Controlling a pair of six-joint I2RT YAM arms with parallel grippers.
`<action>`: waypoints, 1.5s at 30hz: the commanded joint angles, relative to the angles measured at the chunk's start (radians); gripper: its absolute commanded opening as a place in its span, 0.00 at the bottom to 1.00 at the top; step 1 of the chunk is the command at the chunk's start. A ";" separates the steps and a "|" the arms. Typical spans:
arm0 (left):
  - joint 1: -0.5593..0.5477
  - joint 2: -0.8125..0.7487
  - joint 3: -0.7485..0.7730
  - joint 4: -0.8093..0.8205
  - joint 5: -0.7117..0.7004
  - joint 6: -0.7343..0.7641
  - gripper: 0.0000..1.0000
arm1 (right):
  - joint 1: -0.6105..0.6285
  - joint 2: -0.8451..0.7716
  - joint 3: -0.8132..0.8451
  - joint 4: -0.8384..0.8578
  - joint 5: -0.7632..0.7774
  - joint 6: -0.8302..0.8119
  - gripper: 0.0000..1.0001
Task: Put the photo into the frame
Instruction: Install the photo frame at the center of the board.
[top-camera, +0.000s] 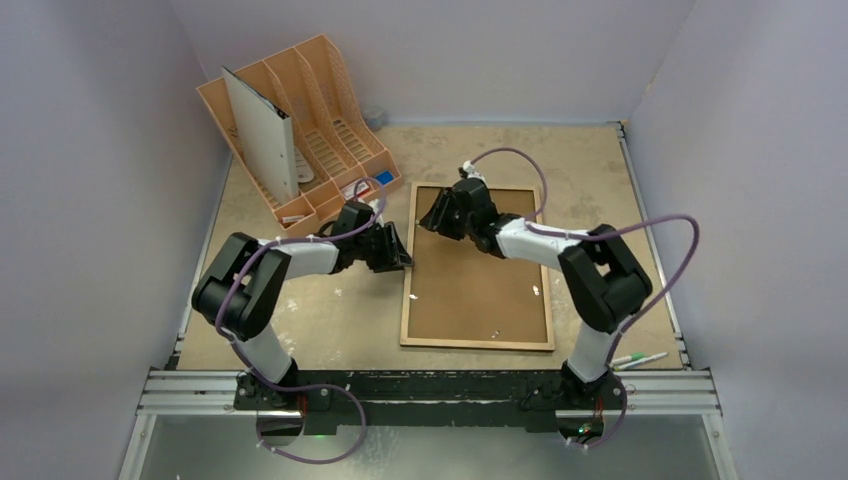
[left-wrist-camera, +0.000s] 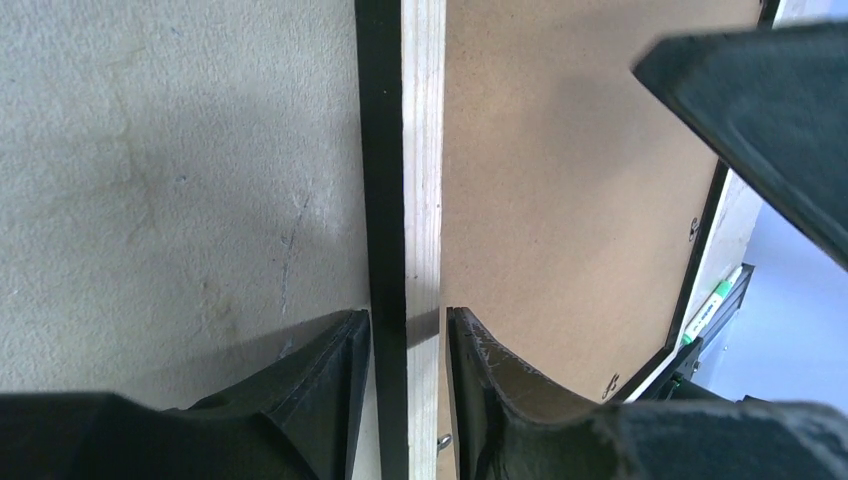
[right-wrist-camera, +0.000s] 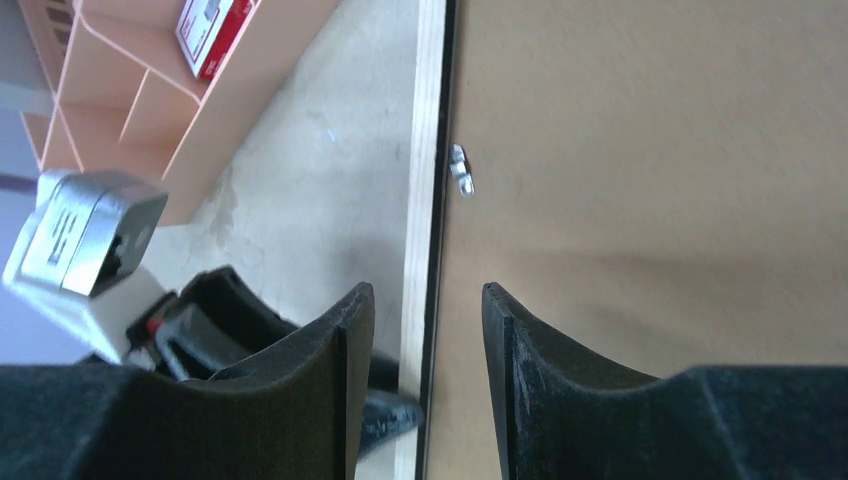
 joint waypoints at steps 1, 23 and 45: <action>-0.001 0.034 0.018 -0.005 -0.026 0.008 0.35 | -0.011 0.116 0.121 0.033 -0.037 -0.062 0.47; -0.001 0.032 0.054 -0.072 -0.031 0.029 0.28 | -0.010 0.326 0.242 0.084 -0.087 -0.176 0.47; -0.001 0.043 0.061 -0.085 -0.051 0.033 0.27 | -0.010 0.302 0.201 0.083 -0.283 -0.202 0.44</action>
